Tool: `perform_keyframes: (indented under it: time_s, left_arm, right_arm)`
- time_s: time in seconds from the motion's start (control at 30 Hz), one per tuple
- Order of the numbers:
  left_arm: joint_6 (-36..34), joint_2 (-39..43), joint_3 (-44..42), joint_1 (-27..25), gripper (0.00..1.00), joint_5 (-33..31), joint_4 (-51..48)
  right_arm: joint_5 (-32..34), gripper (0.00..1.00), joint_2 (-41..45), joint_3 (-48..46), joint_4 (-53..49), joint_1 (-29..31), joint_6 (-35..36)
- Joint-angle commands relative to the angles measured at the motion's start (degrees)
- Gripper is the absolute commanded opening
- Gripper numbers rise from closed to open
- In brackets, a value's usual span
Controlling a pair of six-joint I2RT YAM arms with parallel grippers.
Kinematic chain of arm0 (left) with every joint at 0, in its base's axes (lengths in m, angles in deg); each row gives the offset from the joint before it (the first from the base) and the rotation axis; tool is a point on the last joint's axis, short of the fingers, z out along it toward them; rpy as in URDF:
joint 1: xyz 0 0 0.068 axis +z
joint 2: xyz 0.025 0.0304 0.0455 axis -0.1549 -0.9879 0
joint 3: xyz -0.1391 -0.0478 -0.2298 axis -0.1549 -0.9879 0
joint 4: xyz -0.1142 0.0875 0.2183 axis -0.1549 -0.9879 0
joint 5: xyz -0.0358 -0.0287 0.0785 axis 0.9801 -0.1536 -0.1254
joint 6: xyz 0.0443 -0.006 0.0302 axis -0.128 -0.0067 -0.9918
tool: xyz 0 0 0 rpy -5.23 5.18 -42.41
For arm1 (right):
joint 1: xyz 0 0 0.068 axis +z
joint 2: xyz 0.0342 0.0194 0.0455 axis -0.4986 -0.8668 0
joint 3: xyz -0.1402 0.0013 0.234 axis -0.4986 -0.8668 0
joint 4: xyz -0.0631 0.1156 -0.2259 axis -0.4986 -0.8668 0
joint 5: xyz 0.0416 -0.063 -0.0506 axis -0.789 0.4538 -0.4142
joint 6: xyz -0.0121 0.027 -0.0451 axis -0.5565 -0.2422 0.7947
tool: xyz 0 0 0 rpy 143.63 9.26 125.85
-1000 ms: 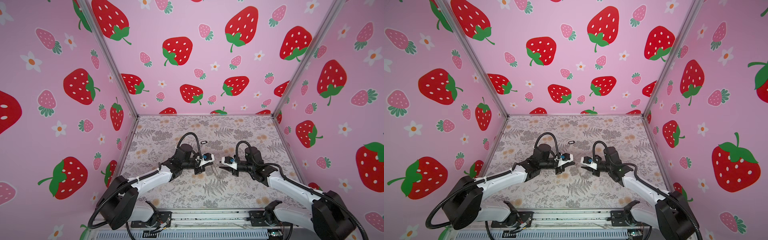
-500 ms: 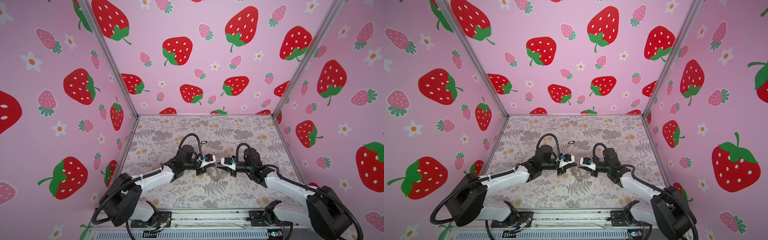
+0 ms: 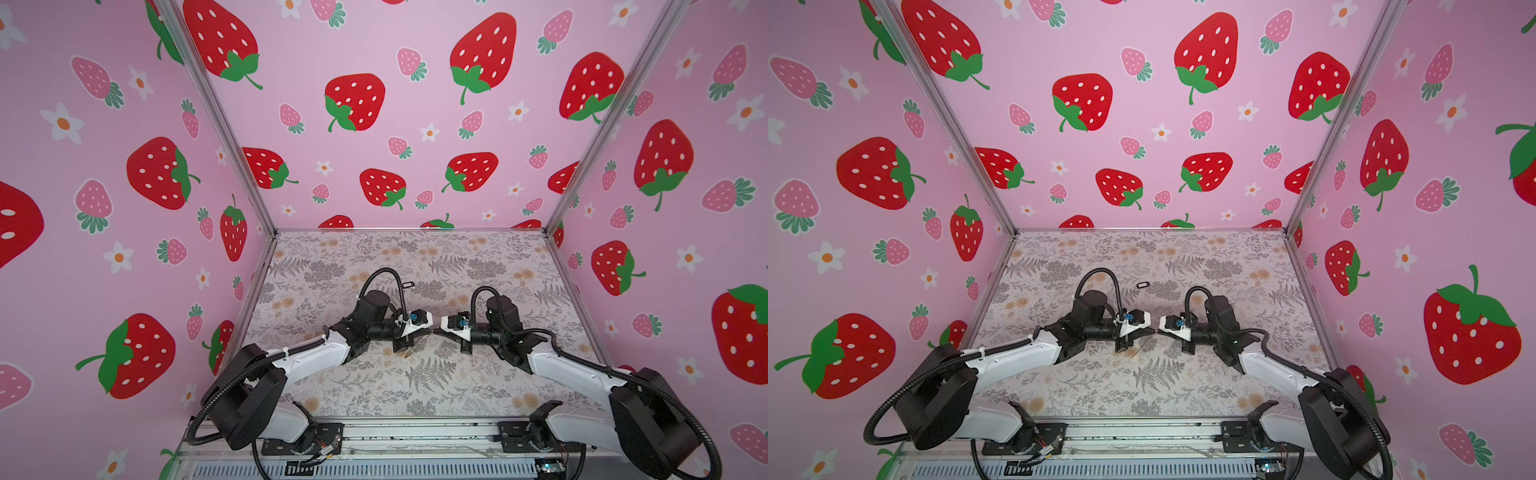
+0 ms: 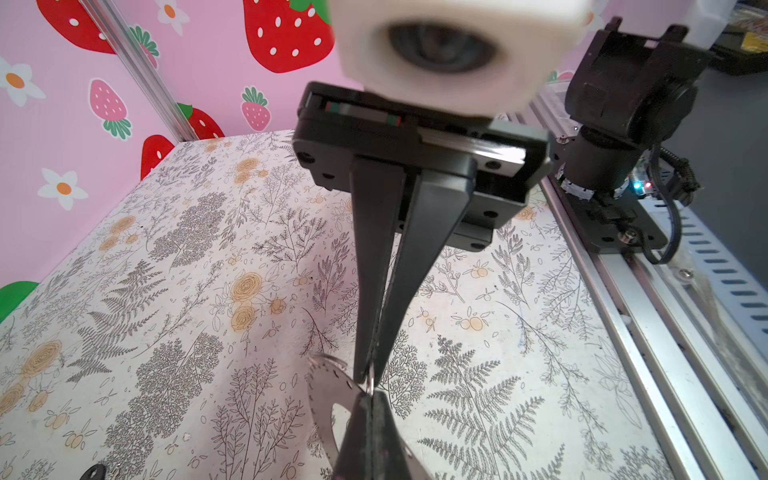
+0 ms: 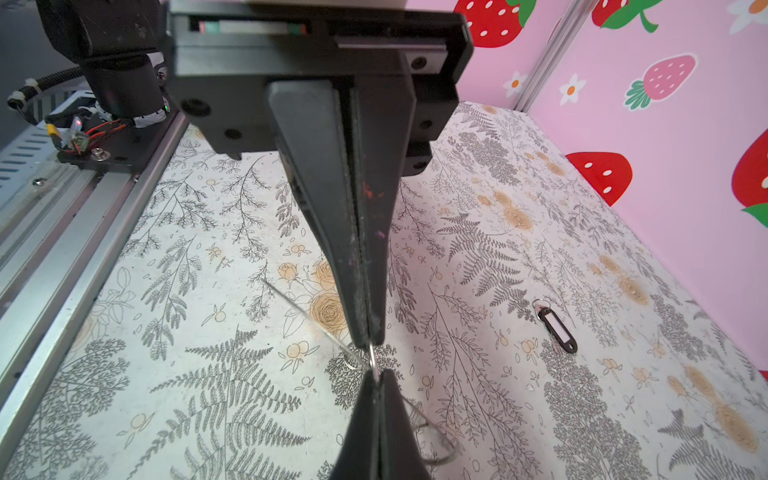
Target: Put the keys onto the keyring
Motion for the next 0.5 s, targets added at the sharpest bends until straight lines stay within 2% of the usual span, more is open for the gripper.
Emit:
perform_keyframes:
  time_s: [0.0,0.03,0.13,0.2,0.33,0.47]
  left_arm:
    - [-1.0,-0.2,2.8,-0.2,0.00,1.2,0.1]
    - [-1.2,-0.1,3.1,-0.3,0.00,0.8,-0.8]
    - [-3.9,1.0,3.9,-0.3,0.25,-2.6,-4.3]
    - [-6.4,2.2,4.3,-0.7,0.30,-5.8,-6.8]
    - [-12.5,3.8,6.6,-2.3,0.32,-12.2,-12.9]
    - [-14.4,3.9,7.4,-4.0,0.32,-17.2,-13.6]
  right_arm:
    - [-1.8,0.01,-0.8,2.2,-1.6,0.3,1.8]
    - [-1.6,0.00,-0.8,2.6,-2.3,0.3,1.8]
    - [-0.5,0.00,-0.8,5.1,-7.2,0.3,2.6]
    - [0.1,0.00,-1.2,7.9,-12.6,0.3,3.9]
    - [1.5,0.00,-3.2,13.6,-23.5,0.4,5.6]
    - [2.8,0.00,-4.8,17.6,-29.5,0.6,6.4]
